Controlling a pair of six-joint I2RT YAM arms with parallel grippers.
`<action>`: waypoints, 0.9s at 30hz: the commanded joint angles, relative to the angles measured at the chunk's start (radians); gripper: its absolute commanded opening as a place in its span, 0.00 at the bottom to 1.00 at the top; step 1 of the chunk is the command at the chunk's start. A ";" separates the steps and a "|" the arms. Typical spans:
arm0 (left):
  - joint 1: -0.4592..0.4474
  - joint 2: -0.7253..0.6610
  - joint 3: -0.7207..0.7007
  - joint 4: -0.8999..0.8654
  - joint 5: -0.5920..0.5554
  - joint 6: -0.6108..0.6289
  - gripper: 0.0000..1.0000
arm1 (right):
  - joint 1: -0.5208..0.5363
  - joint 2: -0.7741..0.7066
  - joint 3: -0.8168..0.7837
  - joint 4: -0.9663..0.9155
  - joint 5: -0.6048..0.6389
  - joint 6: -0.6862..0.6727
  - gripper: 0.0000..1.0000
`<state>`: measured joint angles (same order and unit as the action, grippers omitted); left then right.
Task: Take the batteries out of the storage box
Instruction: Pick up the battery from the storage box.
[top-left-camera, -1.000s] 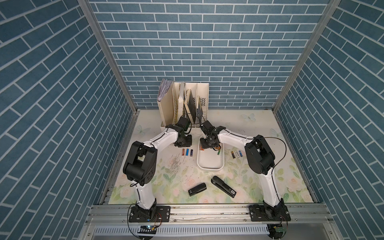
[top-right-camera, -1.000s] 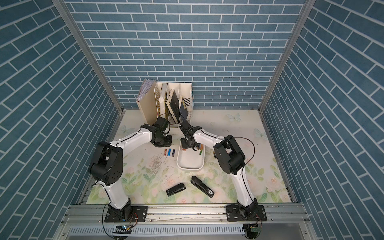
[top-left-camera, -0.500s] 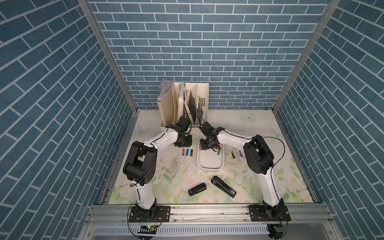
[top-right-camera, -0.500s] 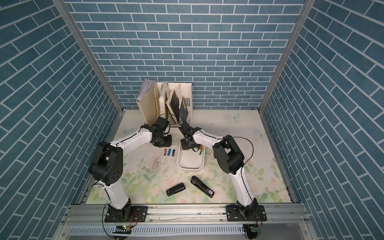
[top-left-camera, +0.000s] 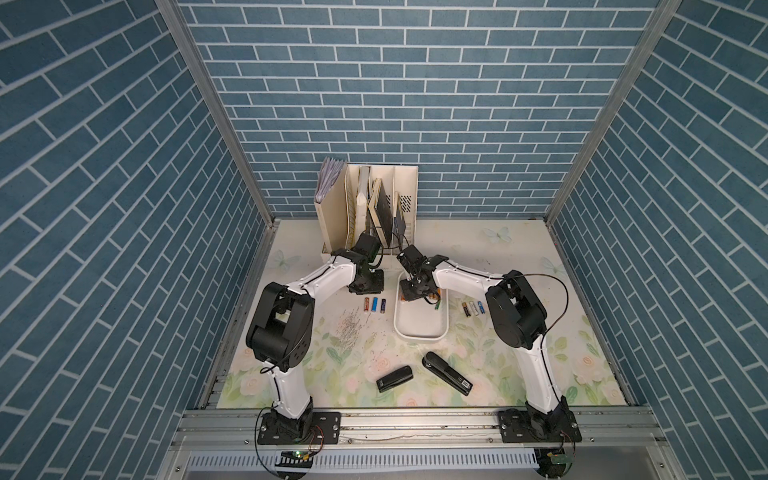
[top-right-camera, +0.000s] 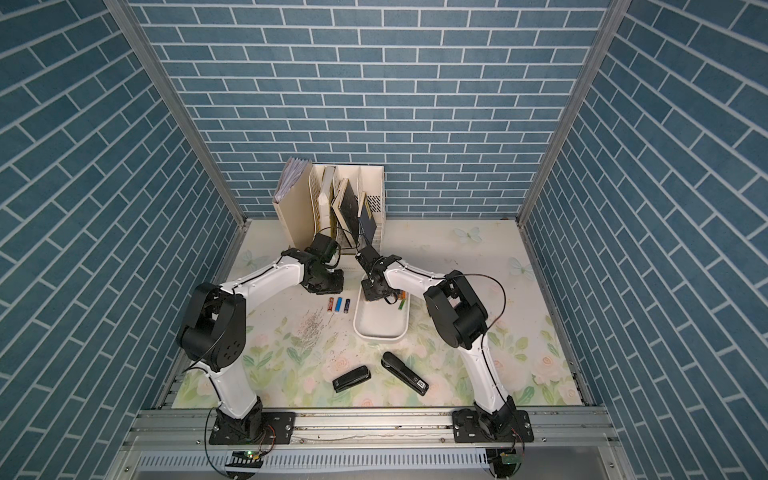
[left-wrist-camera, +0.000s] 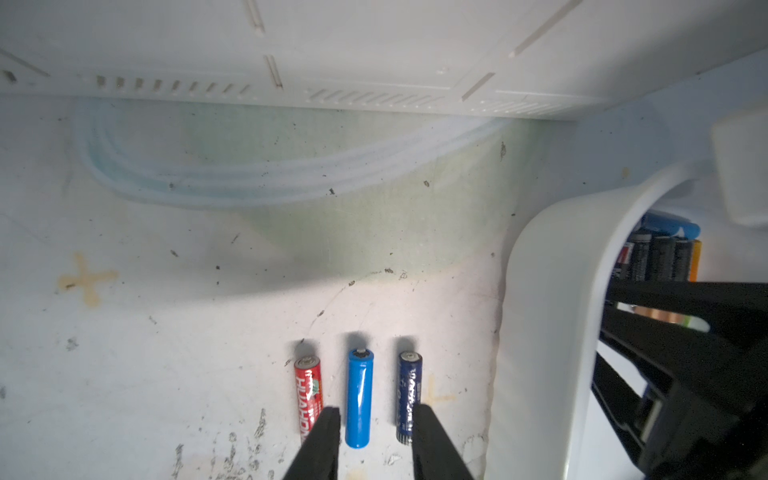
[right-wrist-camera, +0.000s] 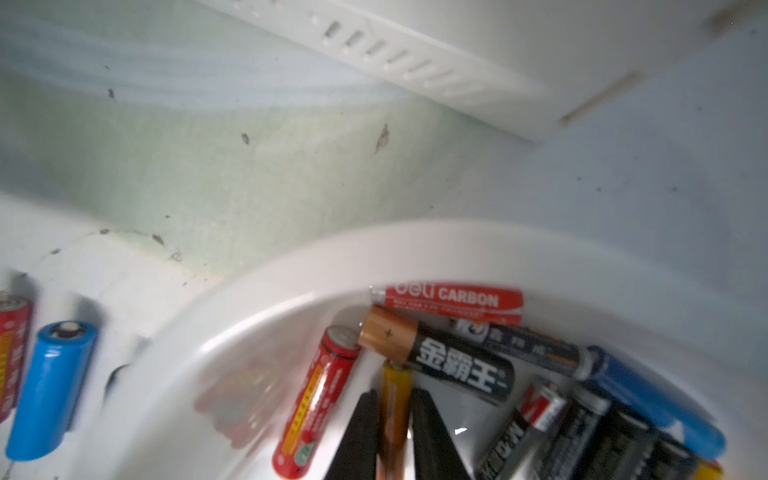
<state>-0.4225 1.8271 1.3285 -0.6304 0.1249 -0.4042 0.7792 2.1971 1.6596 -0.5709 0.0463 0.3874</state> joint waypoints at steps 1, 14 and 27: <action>-0.005 -0.018 -0.014 -0.011 -0.007 0.003 0.35 | 0.004 0.035 -0.017 -0.093 0.034 -0.027 0.17; -0.005 -0.016 -0.010 -0.017 -0.011 0.002 0.35 | 0.003 -0.061 -0.014 -0.101 -0.060 -0.024 0.16; -0.006 -0.013 -0.011 -0.017 -0.010 0.002 0.35 | -0.011 -0.131 -0.027 -0.123 -0.087 -0.025 0.16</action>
<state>-0.4240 1.8271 1.3285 -0.6312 0.1242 -0.4042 0.7753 2.1216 1.6386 -0.6556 -0.0277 0.3840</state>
